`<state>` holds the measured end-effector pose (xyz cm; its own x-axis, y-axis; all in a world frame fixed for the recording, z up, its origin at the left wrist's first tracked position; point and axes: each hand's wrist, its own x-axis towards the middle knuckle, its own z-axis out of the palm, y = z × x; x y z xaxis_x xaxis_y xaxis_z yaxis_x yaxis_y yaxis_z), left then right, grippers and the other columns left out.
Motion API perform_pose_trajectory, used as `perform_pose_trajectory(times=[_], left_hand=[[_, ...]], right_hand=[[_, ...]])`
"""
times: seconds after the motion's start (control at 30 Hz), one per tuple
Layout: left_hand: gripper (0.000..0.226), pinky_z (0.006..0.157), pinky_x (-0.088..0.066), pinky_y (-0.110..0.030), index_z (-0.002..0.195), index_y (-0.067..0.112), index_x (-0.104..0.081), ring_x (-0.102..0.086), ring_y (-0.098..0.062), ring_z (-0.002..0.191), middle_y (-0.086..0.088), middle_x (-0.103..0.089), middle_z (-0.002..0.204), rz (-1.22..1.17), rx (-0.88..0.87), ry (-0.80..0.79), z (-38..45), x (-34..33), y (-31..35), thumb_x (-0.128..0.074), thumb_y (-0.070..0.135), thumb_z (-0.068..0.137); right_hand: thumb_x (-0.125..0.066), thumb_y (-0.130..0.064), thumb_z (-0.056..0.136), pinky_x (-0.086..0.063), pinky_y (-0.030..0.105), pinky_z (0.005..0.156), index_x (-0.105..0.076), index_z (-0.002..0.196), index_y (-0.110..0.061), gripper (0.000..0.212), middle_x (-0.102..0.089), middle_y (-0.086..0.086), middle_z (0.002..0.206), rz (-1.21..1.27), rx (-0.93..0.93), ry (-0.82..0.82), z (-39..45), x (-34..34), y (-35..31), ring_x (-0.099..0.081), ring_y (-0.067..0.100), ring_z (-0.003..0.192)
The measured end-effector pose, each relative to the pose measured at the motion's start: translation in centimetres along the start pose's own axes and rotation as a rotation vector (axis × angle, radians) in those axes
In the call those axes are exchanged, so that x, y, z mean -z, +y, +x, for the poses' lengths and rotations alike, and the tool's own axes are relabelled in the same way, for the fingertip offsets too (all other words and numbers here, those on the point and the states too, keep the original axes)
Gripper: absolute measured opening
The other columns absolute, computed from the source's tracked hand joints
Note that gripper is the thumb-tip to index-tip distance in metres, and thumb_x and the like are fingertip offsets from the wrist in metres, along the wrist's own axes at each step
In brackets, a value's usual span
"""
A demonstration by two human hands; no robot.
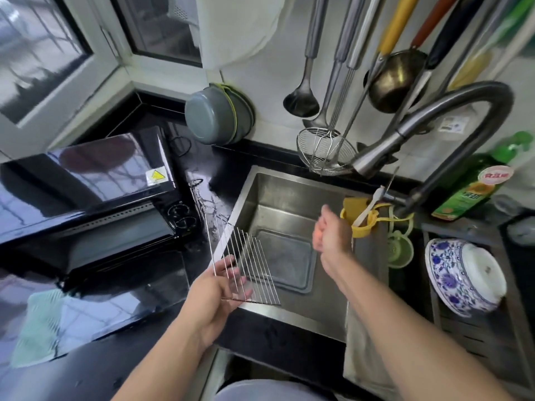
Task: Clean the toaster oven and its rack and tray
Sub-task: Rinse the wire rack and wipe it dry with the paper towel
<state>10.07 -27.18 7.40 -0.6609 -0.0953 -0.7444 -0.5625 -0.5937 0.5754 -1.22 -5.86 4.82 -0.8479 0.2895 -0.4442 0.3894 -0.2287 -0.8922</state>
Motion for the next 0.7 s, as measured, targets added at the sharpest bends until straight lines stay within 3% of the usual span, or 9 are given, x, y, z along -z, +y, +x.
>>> perform_pose_trajectory(times=[0.13,0.33,0.5,0.6,0.7], left_hand=[[0.072,0.103,-0.052,-0.059,0.132,0.001,-0.056,-0.062,-0.037,0.103,-0.014,-0.057,0.102,-0.068,-0.034,-0.041,-0.6,1.1,0.9,-0.025,-0.028,0.073],[0.074,0.082,-0.061,-0.046,0.134,0.009,-0.058,-0.066,-0.042,0.117,-0.017,-0.057,0.127,-0.120,-0.030,-0.099,-0.2,2.2,1.7,-0.026,-0.025,0.077],[0.075,0.094,-0.058,-0.049,0.138,0.011,-0.056,-0.061,-0.038,0.124,-0.017,-0.056,0.134,-0.106,-0.018,-0.165,-0.4,2.5,2.2,-0.028,-0.023,0.078],[0.078,0.096,-0.057,-0.050,0.138,0.013,-0.058,-0.058,-0.036,0.124,-0.016,-0.055,0.134,-0.122,-0.004,-0.185,-0.6,2.7,2.6,-0.032,-0.021,0.073],[0.075,0.088,-0.058,-0.043,0.136,0.015,-0.062,-0.061,-0.039,0.117,-0.019,-0.054,0.129,-0.159,0.007,-0.197,-1.0,3.2,2.9,-0.041,-0.017,0.071]], right_hand=[[-0.047,-0.030,0.099,-0.013,0.019,0.039,-0.029,0.045,-0.023,0.057,-0.023,-0.006,0.044,0.037,0.097,0.035,-1.0,-2.4,-2.7,-0.019,0.011,0.036],[-0.046,-0.024,0.099,-0.009,0.015,0.040,-0.020,0.062,-0.027,0.045,-0.016,-0.004,0.052,0.104,0.093,0.062,-2.3,-4.1,-5.3,-0.012,0.010,0.038],[-0.045,-0.027,0.099,-0.006,0.018,0.044,-0.019,0.059,-0.026,0.048,-0.015,-0.004,0.051,0.107,0.151,0.019,-3.3,-5.2,-7.8,-0.008,0.012,0.041],[-0.044,-0.031,0.102,-0.010,0.024,0.043,-0.027,0.055,-0.024,0.051,-0.019,-0.002,0.051,0.097,0.294,-0.053,-4.2,-5.4,-10.3,-0.011,0.015,0.046],[-0.048,-0.033,0.101,-0.026,0.028,0.049,-0.041,0.059,-0.021,0.044,-0.031,0.001,0.058,0.094,0.380,-0.284,-5.1,-4.4,-13.9,-0.026,0.017,0.053]])
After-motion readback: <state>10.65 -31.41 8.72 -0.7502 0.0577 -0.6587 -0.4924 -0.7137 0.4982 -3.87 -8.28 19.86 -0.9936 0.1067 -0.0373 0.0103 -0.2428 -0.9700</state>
